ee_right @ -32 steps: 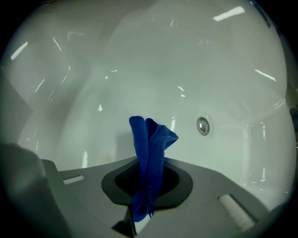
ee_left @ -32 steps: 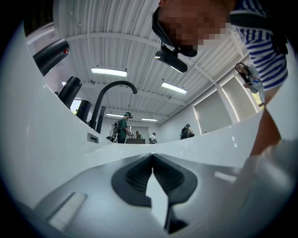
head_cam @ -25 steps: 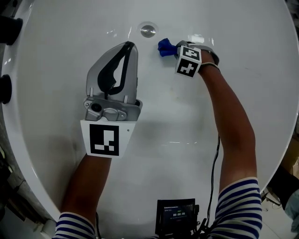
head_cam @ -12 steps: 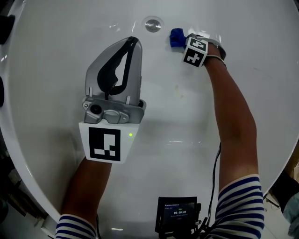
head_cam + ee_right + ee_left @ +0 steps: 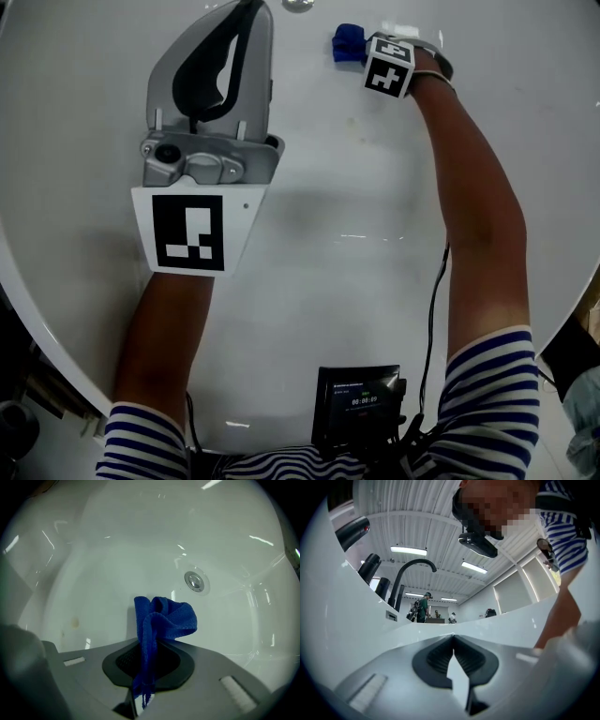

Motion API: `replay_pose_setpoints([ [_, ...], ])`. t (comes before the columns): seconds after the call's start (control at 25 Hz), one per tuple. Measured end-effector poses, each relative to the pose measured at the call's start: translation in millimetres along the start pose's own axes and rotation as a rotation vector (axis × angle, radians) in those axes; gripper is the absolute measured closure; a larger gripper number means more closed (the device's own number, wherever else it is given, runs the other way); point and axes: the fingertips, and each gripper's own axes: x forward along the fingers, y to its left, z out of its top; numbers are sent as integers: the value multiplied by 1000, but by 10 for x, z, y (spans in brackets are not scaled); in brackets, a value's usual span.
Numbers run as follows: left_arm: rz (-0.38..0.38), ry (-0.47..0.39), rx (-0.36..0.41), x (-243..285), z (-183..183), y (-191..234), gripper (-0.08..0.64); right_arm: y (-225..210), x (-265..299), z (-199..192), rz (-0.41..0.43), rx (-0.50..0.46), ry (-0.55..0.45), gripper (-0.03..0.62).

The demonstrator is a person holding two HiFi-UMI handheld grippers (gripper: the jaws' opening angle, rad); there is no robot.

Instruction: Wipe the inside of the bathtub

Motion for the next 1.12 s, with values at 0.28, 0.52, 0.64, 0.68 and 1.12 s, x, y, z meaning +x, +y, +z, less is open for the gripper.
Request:
replay_pose_setpoints([
  [0.28,-19,4,-25,-39,59,-107,558,545,-139,75,64,-26,4,548],
  [0.52,-33,3,-44,-125,166,-230,558,1115,-256,130,115,-47,5,548],
  [0.64,-34,3,-48,-140,212,-288,558,1354,-281,114,140,-51,3,548],
  [0.68,-33,1,-49,-138,243,-294,558,1407,-298,115,146,-51,1,548],
  [1.12,-21,-3,-73,-245,523,-356,558,2169,-479,210,228,-41,-5,548],
])
